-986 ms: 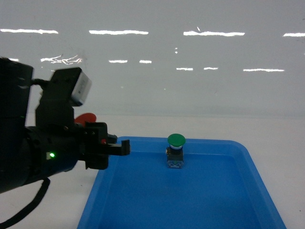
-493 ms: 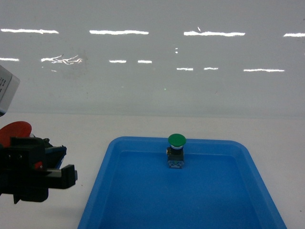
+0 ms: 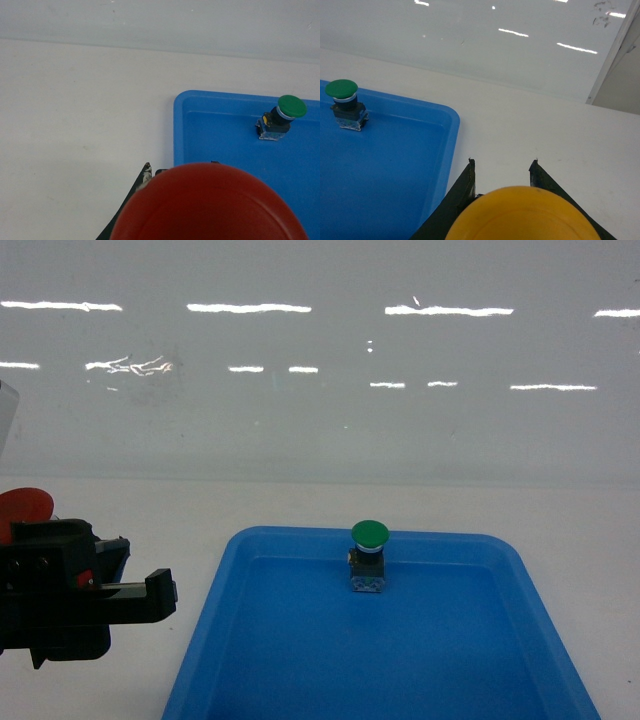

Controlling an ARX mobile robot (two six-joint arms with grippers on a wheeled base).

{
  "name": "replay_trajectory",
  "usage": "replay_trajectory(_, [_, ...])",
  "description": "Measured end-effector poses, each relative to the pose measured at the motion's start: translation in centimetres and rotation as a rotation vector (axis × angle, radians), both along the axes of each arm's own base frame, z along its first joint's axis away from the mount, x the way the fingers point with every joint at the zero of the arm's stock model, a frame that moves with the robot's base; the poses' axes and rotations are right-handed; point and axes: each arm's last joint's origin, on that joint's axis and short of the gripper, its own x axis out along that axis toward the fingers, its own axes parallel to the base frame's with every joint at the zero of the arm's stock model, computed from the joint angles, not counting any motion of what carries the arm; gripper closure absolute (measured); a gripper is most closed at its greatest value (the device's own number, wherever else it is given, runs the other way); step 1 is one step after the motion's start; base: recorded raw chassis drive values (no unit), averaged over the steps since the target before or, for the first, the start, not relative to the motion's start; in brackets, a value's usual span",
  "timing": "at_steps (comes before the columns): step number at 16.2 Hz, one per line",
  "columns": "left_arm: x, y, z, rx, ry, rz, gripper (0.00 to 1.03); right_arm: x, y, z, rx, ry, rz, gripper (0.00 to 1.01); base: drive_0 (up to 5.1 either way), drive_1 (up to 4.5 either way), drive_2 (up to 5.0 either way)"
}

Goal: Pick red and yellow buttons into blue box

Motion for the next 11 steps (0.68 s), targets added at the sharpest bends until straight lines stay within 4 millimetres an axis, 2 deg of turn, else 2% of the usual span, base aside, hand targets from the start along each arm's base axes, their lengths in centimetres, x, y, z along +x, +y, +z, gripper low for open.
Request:
replay_trajectory(6, [0.0, 0.0, 0.0, -0.006, 0.001, 0.001, 0.78, 0.0, 0.0, 0.0, 0.0, 0.0, 0.0, 0.73, 0.0, 0.0, 0.0])
replay_trajectory(11, [0.4, 3.1, 0.6, -0.033, -0.026, 0.08, 0.78, 0.0, 0.0, 0.0, 0.0, 0.0, 0.0, 0.73, 0.0, 0.0, 0.0])
